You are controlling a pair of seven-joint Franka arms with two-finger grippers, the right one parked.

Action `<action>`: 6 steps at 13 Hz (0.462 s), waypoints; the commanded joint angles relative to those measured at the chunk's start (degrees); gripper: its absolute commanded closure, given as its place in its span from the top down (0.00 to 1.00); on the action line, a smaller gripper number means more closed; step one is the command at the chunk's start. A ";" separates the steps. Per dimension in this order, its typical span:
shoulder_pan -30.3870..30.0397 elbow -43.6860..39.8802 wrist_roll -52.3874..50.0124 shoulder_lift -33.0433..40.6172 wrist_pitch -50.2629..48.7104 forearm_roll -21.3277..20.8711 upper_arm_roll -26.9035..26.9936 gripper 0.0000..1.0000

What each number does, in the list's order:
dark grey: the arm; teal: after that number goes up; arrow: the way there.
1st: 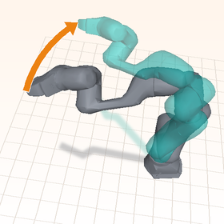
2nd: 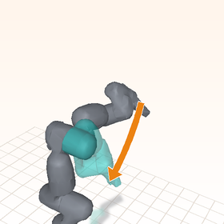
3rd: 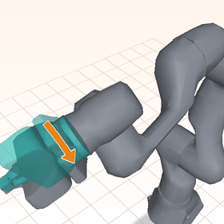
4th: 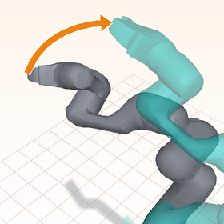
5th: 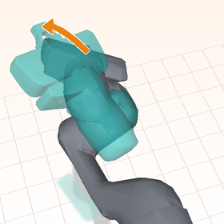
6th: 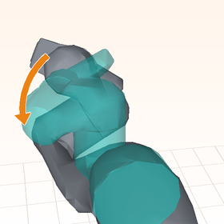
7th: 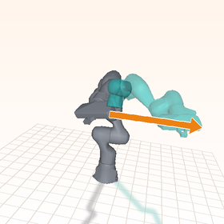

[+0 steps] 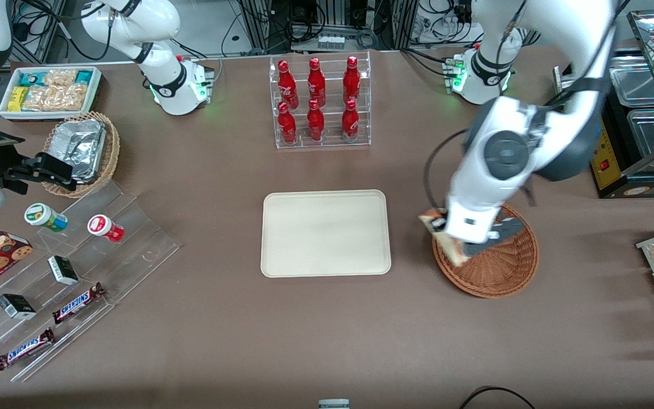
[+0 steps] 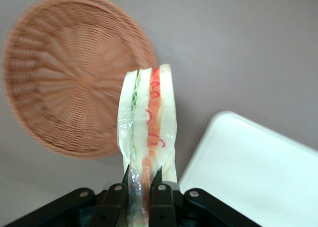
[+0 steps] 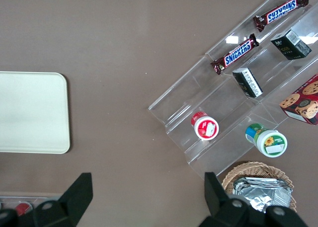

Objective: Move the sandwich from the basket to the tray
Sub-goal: 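Lift the sandwich and carry it over the cream tray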

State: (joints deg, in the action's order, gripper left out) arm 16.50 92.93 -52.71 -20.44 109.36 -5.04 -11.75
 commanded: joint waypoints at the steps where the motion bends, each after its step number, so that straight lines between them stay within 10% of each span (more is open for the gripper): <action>1: 7.29 -9.24 1.47 -8.28 -2.14 -0.49 0.76 0.00; 6: 16.01 -17.25 2.09 -18.13 0.31 -0.76 0.85 0.00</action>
State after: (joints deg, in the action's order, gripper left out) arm 30.27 80.89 -52.16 -34.45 109.70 -5.12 -11.74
